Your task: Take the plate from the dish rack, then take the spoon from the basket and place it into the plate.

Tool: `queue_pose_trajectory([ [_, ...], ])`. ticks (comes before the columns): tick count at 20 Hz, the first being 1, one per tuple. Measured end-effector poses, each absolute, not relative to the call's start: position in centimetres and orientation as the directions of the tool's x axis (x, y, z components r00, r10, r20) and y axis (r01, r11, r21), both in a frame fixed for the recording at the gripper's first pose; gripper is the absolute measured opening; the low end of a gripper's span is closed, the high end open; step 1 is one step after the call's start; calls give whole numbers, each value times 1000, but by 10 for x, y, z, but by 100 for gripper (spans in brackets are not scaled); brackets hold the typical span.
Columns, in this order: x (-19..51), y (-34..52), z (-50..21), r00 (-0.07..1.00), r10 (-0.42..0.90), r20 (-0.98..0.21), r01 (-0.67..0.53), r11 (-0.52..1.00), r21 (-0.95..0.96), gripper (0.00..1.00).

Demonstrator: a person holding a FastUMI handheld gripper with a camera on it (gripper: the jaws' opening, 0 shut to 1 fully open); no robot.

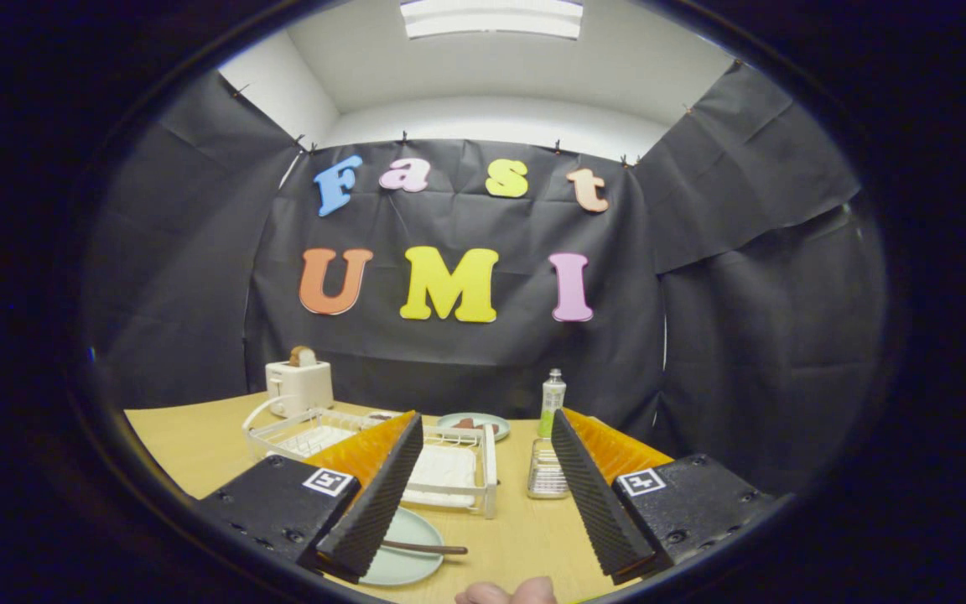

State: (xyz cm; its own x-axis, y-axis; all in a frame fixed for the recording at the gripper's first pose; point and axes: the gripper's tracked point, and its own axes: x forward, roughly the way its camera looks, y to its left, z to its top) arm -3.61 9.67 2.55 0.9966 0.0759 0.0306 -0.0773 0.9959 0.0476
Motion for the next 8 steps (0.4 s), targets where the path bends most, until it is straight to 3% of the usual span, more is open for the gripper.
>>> queue_pose_trajectory([
  [8, -37, 105, 20, 998, 63, 28, -65, 997, 52, 99],
])
